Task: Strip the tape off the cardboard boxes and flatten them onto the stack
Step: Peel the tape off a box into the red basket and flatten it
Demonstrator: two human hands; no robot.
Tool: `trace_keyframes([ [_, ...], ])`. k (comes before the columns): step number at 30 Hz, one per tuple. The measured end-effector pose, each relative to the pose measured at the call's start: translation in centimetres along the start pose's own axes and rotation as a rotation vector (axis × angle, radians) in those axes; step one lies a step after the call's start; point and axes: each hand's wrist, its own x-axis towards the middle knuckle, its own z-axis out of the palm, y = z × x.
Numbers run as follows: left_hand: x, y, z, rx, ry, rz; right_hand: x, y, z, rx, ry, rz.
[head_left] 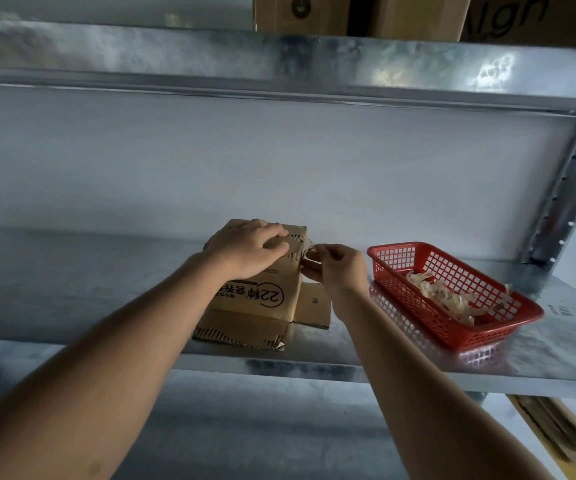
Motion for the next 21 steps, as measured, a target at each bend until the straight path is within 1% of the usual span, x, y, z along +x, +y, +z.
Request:
trace_keyframes([
  [3, 0.0, -0.1, 0.1, 0.004, -0.002, 0.0, -0.1, 0.0, 0.3, 0.128, 0.028, 0.068],
  [6, 0.0, -0.3, 0.1, 0.011, 0.005, 0.006, -0.1, 0.6, 0.1, 0.185, 0.027, 0.092],
  [7, 0.1, -0.3, 0.2, 0.015, 0.005, 0.008, -0.1, 0.9, 0.0, 0.163, 0.024, 0.087],
  [9, 0.2, -0.3, 0.2, 0.024, 0.003, 0.011, 0.1, 1.3, -0.2, 0.034, 0.006, 0.051],
  [11, 0.3, -0.5, 0.2, 0.03, 0.002, 0.012, 0.4, 1.5, -0.1, -0.112, 0.011, -0.024],
  [15, 0.5, -0.8, 0.1, 0.024, 0.007, 0.018, 0.9, 1.7, -0.3, -0.285, 0.043, -0.166],
  [17, 0.5, -0.8, 0.2, 0.025, 0.005, 0.029, 0.8, 1.5, -0.6, -0.349, -0.005, -0.205],
  [20, 0.5, -1.0, 0.2, 0.027, 0.005, 0.036, 0.6, 0.9, -0.3, -0.386, -0.123, -0.242],
  [21, 0.5, -1.0, 0.2, 0.026, 0.005, 0.038, 0.4, 0.8, 0.0, -0.384, -0.134, -0.254],
])
